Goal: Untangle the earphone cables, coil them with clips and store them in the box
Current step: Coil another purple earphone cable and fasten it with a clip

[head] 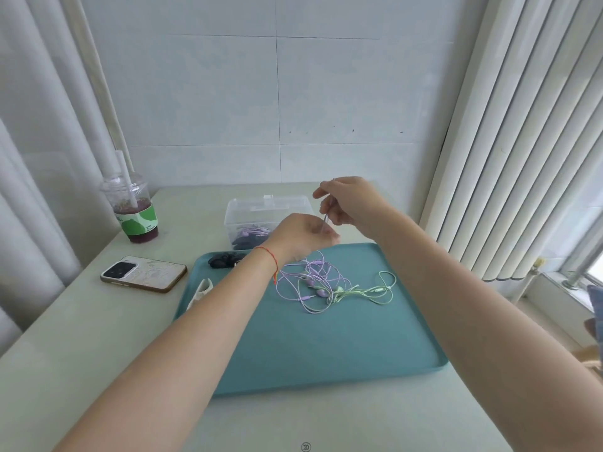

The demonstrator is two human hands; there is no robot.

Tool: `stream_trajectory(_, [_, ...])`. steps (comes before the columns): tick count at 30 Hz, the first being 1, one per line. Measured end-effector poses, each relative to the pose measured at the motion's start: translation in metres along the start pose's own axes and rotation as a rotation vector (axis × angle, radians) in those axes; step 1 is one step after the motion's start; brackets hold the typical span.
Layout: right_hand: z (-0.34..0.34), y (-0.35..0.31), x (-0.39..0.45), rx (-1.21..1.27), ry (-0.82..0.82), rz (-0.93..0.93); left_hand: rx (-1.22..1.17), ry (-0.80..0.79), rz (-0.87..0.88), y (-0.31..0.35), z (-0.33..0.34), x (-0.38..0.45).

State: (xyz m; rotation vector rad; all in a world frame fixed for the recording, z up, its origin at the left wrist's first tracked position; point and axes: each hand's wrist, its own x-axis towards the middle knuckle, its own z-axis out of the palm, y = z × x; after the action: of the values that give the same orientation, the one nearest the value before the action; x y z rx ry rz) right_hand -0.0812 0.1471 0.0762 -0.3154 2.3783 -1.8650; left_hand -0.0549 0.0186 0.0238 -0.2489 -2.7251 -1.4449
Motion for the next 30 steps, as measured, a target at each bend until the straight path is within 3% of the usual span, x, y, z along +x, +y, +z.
stream_trajectory(4, [-0.010,0.008,0.008,0.253,0.125,0.169,-0.082,0.091,-0.018,-0.005,-0.002,-0.006])
stream_trajectory(7, [-0.025,0.027,0.019,0.470,0.208,0.305,0.043,0.180,-0.069,-0.013,-0.010,-0.004])
stream_trajectory(12, [-0.038,0.066,0.033,0.429,0.332,0.402,0.222,0.181,-0.174,-0.015,-0.029,0.001])
stream_trajectory(14, [-0.041,0.077,0.034,0.363,0.323,0.418,0.020,0.158,-0.154,-0.013,-0.034,0.000])
stream_trajectory(17, [-0.042,0.085,0.032,0.303,0.268,0.451,-0.486,0.164,-0.123,-0.012,-0.037,-0.001])
stream_trajectory(20, [-0.040,0.079,0.023,-0.030,0.129,0.480,-0.462,0.132,-0.155,-0.014,-0.030,0.002])
stream_trajectory(23, [-0.037,0.060,0.014,-0.690,0.154,0.324,-0.276,0.075,-0.157,-0.014,-0.020,0.002])
stream_trajectory(25, [-0.033,0.047,0.011,-0.895,0.267,0.079,-0.183,0.063,-0.144,-0.015,-0.014,0.005])
stream_trajectory(27, [-0.028,0.032,0.004,-0.841,0.267,-0.105,-0.154,0.062,-0.128,-0.015,-0.007,0.007])
stream_trajectory(30, [-0.017,0.021,-0.007,-0.610,-0.091,-0.167,-0.180,0.045,-0.114,-0.012,0.000,0.010])
